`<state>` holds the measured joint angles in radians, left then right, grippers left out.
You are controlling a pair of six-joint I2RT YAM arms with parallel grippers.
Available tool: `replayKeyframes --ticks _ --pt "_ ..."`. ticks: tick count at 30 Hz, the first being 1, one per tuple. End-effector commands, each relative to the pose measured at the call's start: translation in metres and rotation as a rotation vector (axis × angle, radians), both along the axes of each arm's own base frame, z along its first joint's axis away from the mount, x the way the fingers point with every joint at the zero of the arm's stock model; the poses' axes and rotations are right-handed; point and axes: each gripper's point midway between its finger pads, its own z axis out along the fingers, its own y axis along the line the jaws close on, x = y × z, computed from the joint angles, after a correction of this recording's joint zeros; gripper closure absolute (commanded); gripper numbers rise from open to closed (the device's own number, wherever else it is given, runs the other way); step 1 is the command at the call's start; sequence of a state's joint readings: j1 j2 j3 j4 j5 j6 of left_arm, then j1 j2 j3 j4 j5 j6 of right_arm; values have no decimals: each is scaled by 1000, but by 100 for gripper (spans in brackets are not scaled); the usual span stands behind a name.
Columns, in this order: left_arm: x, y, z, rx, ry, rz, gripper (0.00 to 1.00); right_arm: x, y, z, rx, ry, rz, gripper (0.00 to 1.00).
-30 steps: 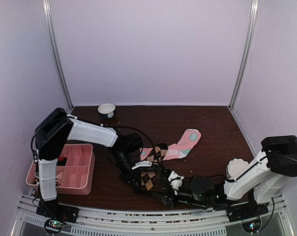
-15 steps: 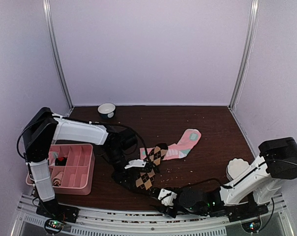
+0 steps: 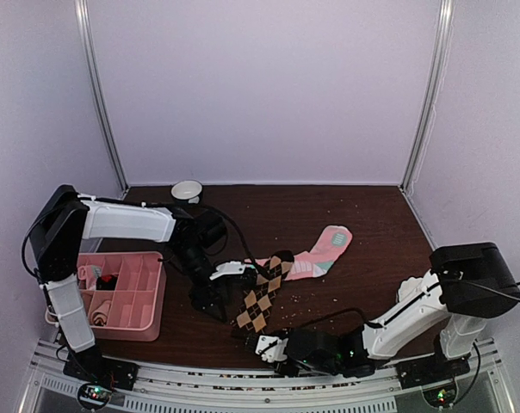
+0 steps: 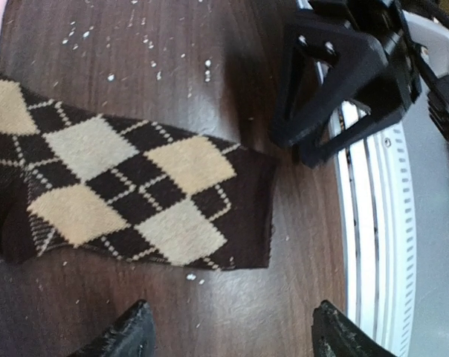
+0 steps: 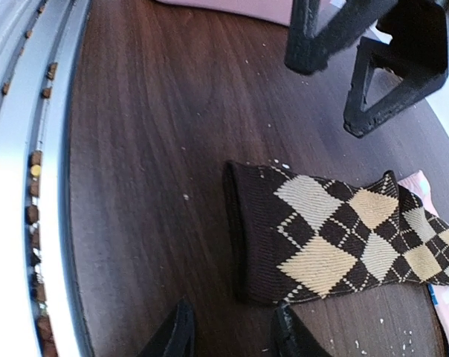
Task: Roll the socks
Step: Roll the sock.
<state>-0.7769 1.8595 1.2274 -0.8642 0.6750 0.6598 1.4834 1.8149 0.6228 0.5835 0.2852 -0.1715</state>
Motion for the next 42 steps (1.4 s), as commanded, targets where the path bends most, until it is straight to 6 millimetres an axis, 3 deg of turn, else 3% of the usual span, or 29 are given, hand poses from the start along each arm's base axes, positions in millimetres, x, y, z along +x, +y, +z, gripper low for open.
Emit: replayKeyframes --ticks 1,5,7,15,20,26,33,39,42 --pt "2 4 10 -27 -46 3 23 13 -5 -10 -45 -10 -12 65" --pt "9 5 13 -34 -109 26 19 16 -1 -10 -60 -25 -4 67" --pt "12 5 14 -33 -125 37 3 15 3 -8 -65 -28 11 68" --pt "25 7 22 -30 -153 98 2 12 2 -22 -121 -16 29 72" --pt "27 14 24 -45 -194 102 2 22 4 -24 -110 25 -20 83" --pt "17 26 18 -65 -258 62 2 33 1 -21 -52 179 -85 100" --pt "2 19 17 -86 -248 -2 3 30 -1 -5 101 437 -132 100" --pt "-17 5 5 -86 -359 -106 4 28 2 19 280 675 -159 100" --pt "-27 -4 0 -87 -396 -152 7 32 4 19 315 750 -194 100"
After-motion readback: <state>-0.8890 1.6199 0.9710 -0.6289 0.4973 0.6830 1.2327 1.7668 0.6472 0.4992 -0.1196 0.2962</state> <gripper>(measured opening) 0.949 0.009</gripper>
